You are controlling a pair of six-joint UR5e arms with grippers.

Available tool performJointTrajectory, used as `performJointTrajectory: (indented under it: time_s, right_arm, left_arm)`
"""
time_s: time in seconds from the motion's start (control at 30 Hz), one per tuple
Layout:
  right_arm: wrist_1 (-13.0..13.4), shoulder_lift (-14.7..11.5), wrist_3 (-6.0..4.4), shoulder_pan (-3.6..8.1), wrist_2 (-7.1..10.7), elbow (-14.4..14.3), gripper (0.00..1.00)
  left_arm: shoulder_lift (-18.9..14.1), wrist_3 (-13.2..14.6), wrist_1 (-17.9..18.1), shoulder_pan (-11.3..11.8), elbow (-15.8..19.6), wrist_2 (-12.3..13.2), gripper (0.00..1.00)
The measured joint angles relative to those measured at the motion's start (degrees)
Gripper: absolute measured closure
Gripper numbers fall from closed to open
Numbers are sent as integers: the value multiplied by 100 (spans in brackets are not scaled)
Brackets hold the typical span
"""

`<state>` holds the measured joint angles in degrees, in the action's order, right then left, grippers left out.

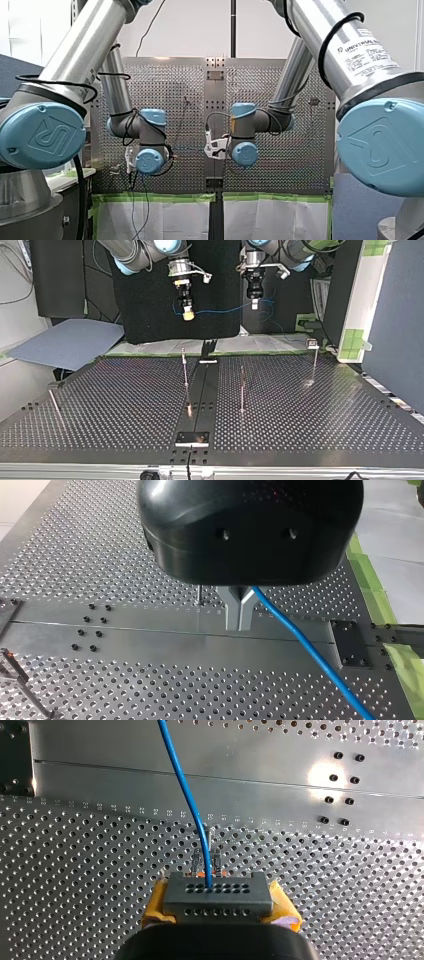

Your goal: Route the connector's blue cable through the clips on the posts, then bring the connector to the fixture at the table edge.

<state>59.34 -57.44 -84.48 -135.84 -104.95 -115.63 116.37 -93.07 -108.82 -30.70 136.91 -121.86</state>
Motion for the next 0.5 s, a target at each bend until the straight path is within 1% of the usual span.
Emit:
performJointTrajectory:
  time_s: [0.13,0.23,0.33,0.43,0.5]
  right_arm:
    - [-5,4,-4,-5,-5,5,100]
    - [-79,76,-77,-78,-78,79,100]
    - [-215,214,-215,-154,-215,204,100]
    - [-349,349,-351,-175,-328,262,100]
    - [-465,440,-463,-182,-373,279,100]
  left_arm:
    - [1,0,0,1,0,0,100]
    - [2,0,0,1,0,1,100]
    - [2,0,0,1,0,1,100]
    - [2,0,0,1,0,1,100]
    - [2,0,0,1,0,1,100]
